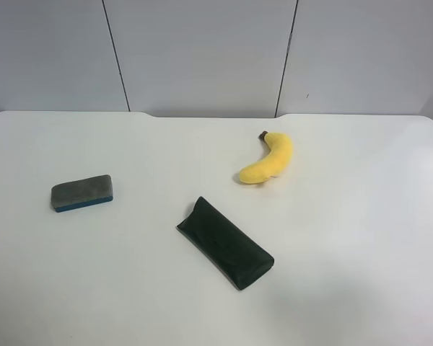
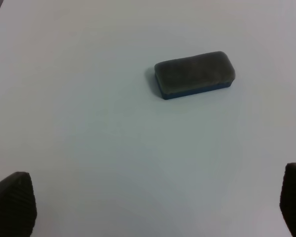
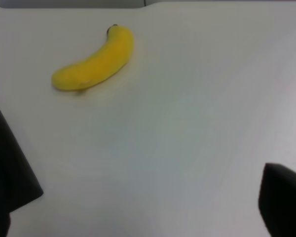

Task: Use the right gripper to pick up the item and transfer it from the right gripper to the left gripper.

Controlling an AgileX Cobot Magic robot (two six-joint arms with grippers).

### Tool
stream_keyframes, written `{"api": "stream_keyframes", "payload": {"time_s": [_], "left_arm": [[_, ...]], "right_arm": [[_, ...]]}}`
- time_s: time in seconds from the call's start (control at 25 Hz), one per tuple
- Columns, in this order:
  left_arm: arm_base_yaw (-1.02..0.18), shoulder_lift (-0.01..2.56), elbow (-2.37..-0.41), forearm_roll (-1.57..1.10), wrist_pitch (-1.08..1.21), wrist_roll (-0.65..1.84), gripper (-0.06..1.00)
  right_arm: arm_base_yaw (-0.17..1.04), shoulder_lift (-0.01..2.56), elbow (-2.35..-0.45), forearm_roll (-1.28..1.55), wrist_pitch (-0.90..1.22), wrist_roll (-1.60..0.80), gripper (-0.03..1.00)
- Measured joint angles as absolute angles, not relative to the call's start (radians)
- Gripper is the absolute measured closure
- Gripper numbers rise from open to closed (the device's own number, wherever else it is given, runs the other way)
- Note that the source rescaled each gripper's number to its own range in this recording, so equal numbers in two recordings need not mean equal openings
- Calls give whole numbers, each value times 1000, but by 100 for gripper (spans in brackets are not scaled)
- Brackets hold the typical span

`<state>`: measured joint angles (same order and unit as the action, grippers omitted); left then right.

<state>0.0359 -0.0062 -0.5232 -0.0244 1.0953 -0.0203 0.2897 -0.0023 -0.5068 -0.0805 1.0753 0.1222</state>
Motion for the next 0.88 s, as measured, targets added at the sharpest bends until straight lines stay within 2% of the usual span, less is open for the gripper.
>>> {"api": "stream_keyframes", "payload": {"time_s": [0.68,0.88], "left_arm": [[36,-6,-506,-24,1059,-20,-6],[36,-6,-506,-24,1058,-20,-6]], "right_arm": [[288,-2,-507,-80,1075,122,-3],[210,-2,-507,-80,1075,122,-3]]}}
